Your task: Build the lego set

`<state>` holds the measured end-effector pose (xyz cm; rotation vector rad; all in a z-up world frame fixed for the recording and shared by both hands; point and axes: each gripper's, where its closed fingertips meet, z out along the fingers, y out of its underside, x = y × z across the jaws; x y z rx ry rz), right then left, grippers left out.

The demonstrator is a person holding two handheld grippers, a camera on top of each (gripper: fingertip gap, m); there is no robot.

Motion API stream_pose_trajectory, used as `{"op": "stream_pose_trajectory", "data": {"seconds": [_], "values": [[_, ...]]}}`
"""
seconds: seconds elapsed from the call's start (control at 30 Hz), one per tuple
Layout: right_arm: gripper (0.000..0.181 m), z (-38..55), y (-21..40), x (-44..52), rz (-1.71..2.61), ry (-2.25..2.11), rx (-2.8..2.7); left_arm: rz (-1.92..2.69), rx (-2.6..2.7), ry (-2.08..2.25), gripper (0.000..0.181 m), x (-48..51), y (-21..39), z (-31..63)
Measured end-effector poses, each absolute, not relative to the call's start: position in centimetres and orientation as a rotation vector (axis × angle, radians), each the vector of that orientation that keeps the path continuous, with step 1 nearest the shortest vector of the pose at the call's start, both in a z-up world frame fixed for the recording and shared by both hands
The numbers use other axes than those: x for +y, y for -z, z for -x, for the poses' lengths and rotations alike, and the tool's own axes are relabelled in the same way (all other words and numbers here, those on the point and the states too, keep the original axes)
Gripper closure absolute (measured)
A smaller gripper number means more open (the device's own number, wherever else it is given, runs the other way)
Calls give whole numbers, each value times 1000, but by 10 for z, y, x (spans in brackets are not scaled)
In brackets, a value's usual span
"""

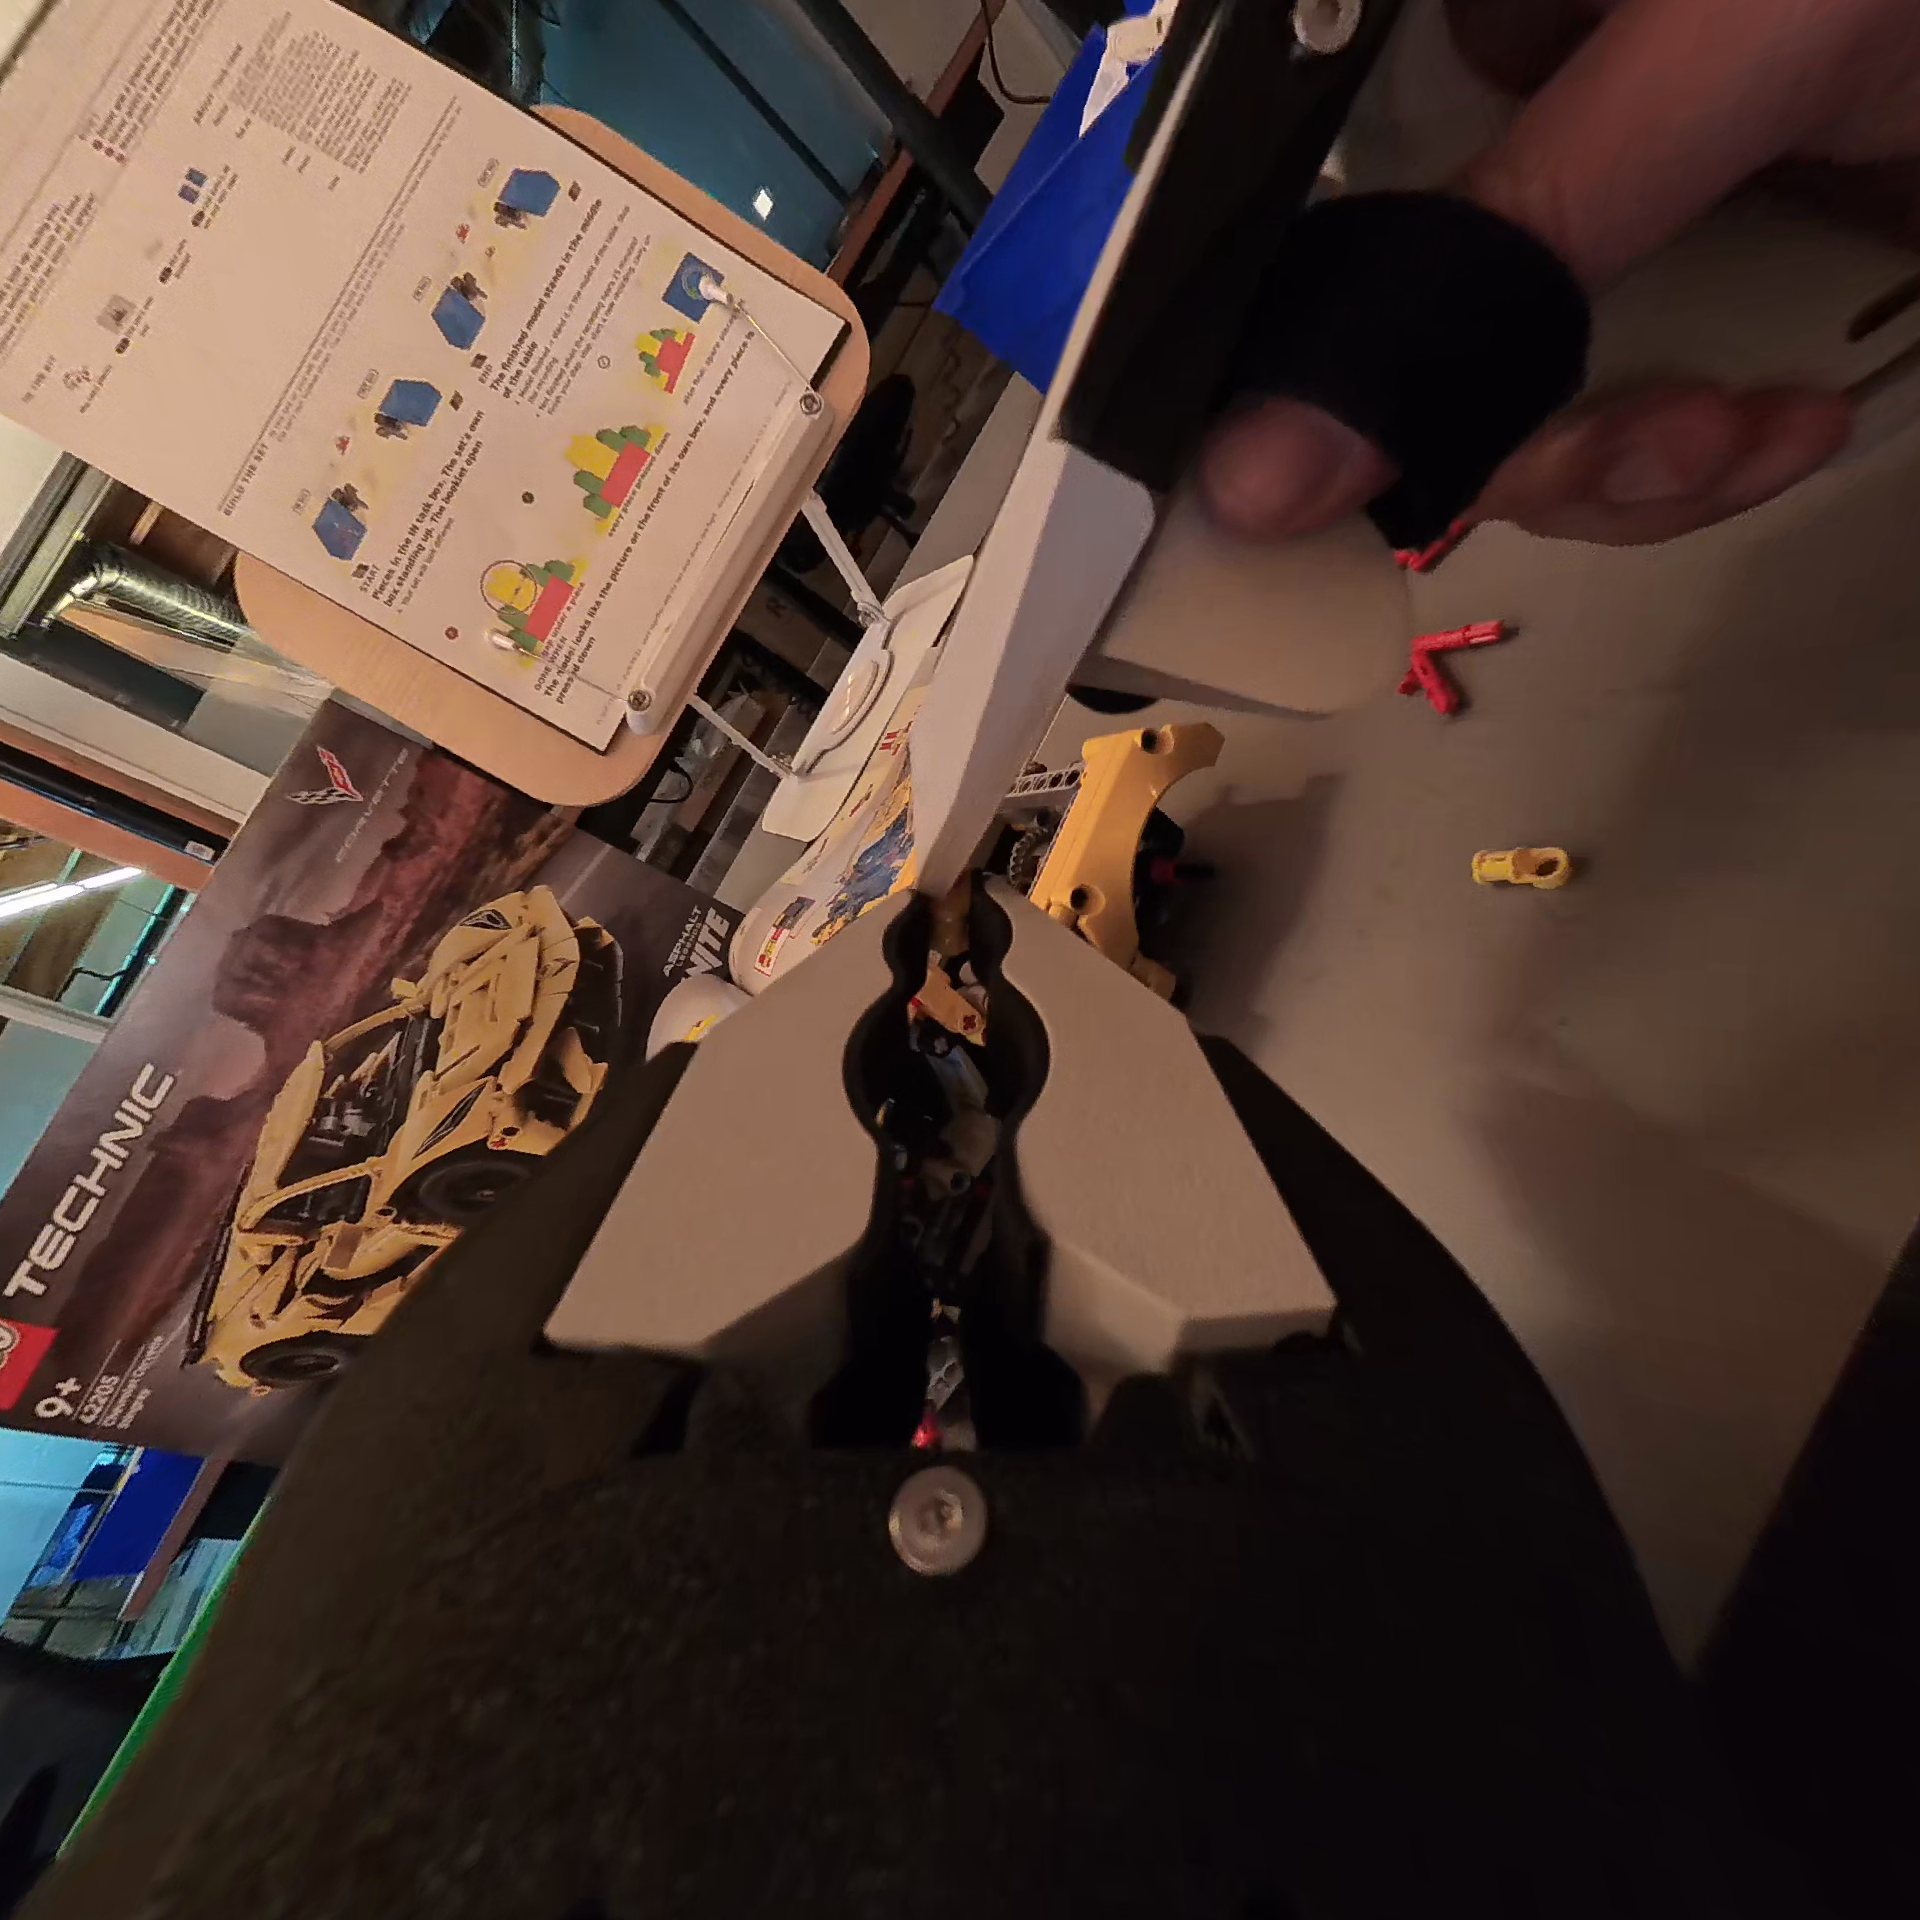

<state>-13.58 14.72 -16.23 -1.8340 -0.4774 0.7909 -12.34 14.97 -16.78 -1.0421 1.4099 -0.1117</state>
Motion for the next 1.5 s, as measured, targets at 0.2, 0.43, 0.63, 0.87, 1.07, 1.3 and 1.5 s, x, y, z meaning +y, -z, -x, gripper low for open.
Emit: {"op": "stream_pose_trajectory", "data": {"seconds": [0.2, 0.43, 0.63, 0.87, 1.07, 1.3, 1.5], "values": [[161, 142, 159, 138, 1790, -968, -551, 1009, 1413, 123, 176, 143, 165, 122], [152, 134, 163, 149, 1832, -819, -555, 1030, 1415, 61, 175, 150, 169, 121], [159, 135, 164, 145, 1843, -787, -549, 1039, 1424, 62, 176, 149, 171, 120], [160, 128, 158, 142, 1776, -1188, -403, 1086, 1391, 235, 168, 147, 170, 120], [160, 127, 162, 141, 1781, -1132, -462, 1045, 1428, 153, 162, 146, 178, 117], [159, 132, 172, 139, 1796, -1084, -509, 1020, 1454, 104, 174, 146, 183, 116], [159, 130, 170, 142, 1782, -1102, -474, 1025, 1441, 108, 175, 149, 180, 114]]}}
